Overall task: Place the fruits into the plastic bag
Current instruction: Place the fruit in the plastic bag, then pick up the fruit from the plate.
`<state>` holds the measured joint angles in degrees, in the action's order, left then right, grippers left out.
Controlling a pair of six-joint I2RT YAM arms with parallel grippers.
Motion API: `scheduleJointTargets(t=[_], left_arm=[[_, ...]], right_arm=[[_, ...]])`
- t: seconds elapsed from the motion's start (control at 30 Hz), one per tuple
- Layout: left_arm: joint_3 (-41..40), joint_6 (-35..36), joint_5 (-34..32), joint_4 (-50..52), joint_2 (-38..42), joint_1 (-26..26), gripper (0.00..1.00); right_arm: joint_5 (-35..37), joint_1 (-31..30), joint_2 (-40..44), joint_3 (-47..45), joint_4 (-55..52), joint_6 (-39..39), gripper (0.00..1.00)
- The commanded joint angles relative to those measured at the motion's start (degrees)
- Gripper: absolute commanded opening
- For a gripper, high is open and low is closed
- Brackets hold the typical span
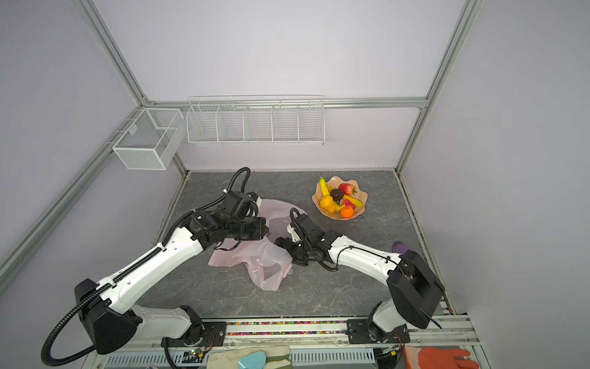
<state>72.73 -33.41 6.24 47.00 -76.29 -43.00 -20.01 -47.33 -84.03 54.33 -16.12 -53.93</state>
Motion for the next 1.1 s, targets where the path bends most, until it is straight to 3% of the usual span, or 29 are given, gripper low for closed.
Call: scheduleJointTargets(t=[0.0,0.53,0.77,1.07], left_arm=[[-0.53,-0.47,-0.17,0.20,0.46,0.46,0.00],[-1.04,-0.43,0.69,-0.33,0.94,0.53,0.00],[-1.10,-0.52,1.31,-0.60,1.09,0.48,0.00],[-1.32,-0.08,1.64,-0.51,1.48,0.51,0.00]], right_arm=[[4.53,1.36,3.88,-1.91,-6.70,2.16,0.94],[9.90,8.54,17.38,-1.14,-20.32,9.03,0.89],[11.55,11.44,18.34,0.56,-23.05,11.07,0.89],[12.02,21.57,14.22,6.58,-25.95,18.65,0.89]])
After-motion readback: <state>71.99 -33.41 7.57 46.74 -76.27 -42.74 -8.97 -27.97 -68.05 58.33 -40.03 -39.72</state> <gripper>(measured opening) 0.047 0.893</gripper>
